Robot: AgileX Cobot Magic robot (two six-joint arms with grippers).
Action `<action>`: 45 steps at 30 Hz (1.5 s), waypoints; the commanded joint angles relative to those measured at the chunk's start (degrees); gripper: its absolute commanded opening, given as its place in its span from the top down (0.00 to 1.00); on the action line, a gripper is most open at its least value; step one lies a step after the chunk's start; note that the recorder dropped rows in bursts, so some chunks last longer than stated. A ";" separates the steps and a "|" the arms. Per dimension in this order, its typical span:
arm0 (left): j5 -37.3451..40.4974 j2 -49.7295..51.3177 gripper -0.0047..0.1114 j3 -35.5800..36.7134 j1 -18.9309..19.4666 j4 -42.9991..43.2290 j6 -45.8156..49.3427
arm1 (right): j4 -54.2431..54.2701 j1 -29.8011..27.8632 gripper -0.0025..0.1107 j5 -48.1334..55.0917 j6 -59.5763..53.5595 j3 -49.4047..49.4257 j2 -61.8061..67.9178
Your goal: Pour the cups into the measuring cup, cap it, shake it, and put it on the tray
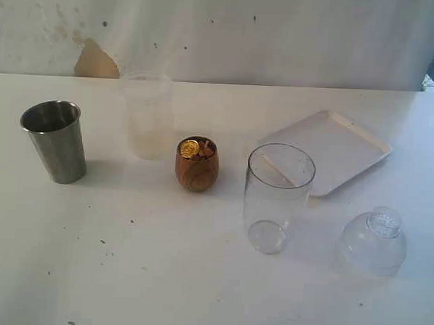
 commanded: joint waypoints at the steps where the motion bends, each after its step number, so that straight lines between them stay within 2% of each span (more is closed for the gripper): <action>1: -0.58 -0.14 0.95 -0.27 0.14 -0.01 -0.23 | 0.00 0.08 0.98 -0.31 0.17 0.37 -0.24; 7: -0.58 -0.14 0.95 -0.27 0.14 -0.01 -0.23 | 0.00 0.08 0.98 -0.31 0.17 0.37 -0.24; 11: -7.23 -0.14 0.95 -0.27 0.14 -0.42 -0.82 | 0.00 0.08 0.98 -0.31 0.17 0.37 -0.24; 16: -0.55 -0.14 0.95 -10.01 0.14 -0.18 -1.53 | 0.00 0.08 0.98 -0.31 0.17 0.37 -0.24; 21: -0.92 2.08 0.95 -15.49 0.14 -0.05 0.00 | 0.00 0.08 0.98 -0.31 0.17 0.37 -0.24; 23: -2.54 4.15 0.95 -16.53 0.14 -0.05 0.01 | 0.00 0.08 0.98 -0.31 0.17 0.37 -0.24; 28: -12.36 10.71 0.95 -17.06 0.14 -0.05 -0.37 | 0.00 0.08 0.98 -0.31 0.17 0.37 -0.24; 33: -13.17 16.20 0.95 -17.06 0.14 -0.05 -0.37 | 0.00 0.08 0.98 -0.31 0.17 0.37 -0.24; 37: -15.36 19.12 0.95 -17.06 -2.09 -0.05 -0.37 | 0.00 0.08 0.98 -0.31 0.17 0.37 -0.24; 45: -16.76 24.86 0.95 -17.06 -11.71 -0.05 -0.37 | 0.00 0.08 0.98 -0.31 0.17 0.37 -0.24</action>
